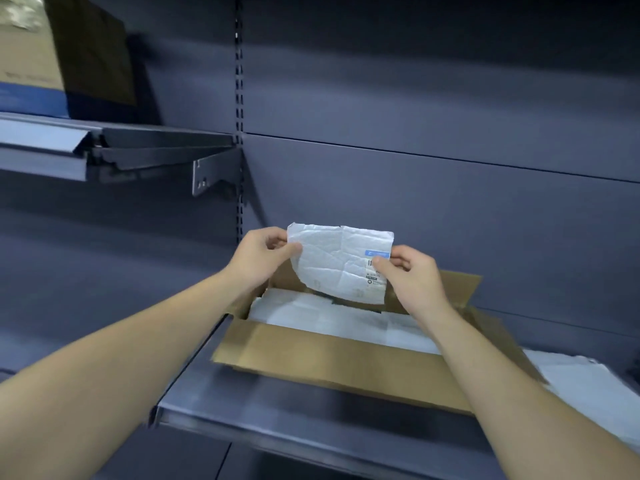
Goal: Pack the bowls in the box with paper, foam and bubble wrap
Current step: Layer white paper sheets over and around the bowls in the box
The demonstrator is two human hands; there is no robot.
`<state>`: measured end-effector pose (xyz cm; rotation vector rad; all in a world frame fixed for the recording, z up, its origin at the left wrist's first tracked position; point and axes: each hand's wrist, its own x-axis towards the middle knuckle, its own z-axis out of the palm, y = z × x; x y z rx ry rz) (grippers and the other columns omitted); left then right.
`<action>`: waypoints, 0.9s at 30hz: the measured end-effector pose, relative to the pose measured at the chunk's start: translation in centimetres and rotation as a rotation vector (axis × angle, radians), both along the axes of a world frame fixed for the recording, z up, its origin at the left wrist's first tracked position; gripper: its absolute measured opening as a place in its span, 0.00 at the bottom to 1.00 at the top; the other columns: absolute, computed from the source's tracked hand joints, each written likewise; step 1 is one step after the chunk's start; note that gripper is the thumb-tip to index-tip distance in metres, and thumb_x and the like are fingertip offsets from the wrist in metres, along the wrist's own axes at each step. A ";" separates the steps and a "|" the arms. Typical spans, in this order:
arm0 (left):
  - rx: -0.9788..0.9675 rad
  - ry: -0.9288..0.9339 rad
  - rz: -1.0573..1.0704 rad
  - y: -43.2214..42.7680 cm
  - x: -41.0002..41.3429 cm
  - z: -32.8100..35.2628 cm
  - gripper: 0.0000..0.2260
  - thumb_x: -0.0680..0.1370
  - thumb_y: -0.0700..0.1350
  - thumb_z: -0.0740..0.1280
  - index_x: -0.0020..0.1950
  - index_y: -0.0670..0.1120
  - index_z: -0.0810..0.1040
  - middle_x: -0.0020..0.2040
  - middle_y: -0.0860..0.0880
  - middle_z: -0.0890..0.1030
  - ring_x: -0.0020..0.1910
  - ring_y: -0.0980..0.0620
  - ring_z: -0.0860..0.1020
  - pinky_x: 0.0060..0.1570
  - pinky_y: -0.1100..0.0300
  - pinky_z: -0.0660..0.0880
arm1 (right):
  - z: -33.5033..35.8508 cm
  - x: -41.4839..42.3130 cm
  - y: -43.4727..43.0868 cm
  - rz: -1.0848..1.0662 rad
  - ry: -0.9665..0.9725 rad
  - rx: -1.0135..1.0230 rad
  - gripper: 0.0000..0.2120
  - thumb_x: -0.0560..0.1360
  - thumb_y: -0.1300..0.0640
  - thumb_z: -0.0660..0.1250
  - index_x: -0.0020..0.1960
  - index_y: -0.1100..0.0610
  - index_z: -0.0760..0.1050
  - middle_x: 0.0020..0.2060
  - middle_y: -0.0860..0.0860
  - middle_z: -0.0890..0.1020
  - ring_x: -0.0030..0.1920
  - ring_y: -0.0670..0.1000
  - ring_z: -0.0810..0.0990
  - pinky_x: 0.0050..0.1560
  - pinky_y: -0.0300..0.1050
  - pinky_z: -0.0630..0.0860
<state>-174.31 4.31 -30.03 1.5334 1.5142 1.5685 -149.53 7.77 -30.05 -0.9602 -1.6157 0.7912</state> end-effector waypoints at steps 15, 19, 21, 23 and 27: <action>-0.091 0.525 0.077 -3.2 -4.0 -3.2 0.22 0.67 0.60 0.77 0.52 0.56 0.70 0.53 0.57 0.72 0.50 0.58 0.75 0.48 0.62 0.74 | -1.5 -12.3 -0.6 -0.057 0.017 -0.048 0.13 0.72 0.58 0.71 0.39 0.65 0.69 0.30 0.57 0.79 0.31 0.48 0.82 0.42 0.59 0.80; -0.129 0.657 0.120 -3.6 -2.6 -3.5 0.20 0.68 0.63 0.73 0.43 0.53 0.67 0.46 0.55 0.70 0.41 0.51 0.75 0.44 0.52 0.76 | -1.7 -13.0 -0.8 -0.030 0.047 -0.077 0.11 0.72 0.60 0.71 0.37 0.61 0.70 0.27 0.54 0.78 0.35 0.53 0.84 0.37 0.49 0.81; -0.085 0.678 0.142 -3.2 -2.1 -3.8 0.16 0.72 0.58 0.71 0.43 0.51 0.68 0.45 0.54 0.70 0.40 0.50 0.75 0.45 0.50 0.76 | -1.8 -12.9 -1.0 -0.015 0.063 -0.088 0.11 0.72 0.60 0.71 0.36 0.59 0.70 0.28 0.53 0.79 0.37 0.54 0.84 0.34 0.44 0.79; -0.036 0.654 0.150 -2.9 -2.0 -4.1 0.10 0.74 0.51 0.69 0.45 0.49 0.69 0.45 0.53 0.71 0.40 0.49 0.75 0.46 0.48 0.76 | -1.9 -12.8 -0.9 -0.015 0.066 -0.103 0.10 0.73 0.60 0.71 0.37 0.60 0.72 0.29 0.51 0.79 0.38 0.53 0.85 0.34 0.43 0.79; -0.001 0.638 0.165 -2.7 -2.4 -4.6 0.12 0.76 0.47 0.67 0.59 0.52 0.72 0.52 0.53 0.73 0.44 0.51 0.76 0.48 0.51 0.76 | -2.3 -12.3 -0.6 -0.002 0.098 -0.162 0.09 0.73 0.59 0.72 0.46 0.65 0.77 0.36 0.58 0.82 0.38 0.49 0.85 0.34 0.42 0.78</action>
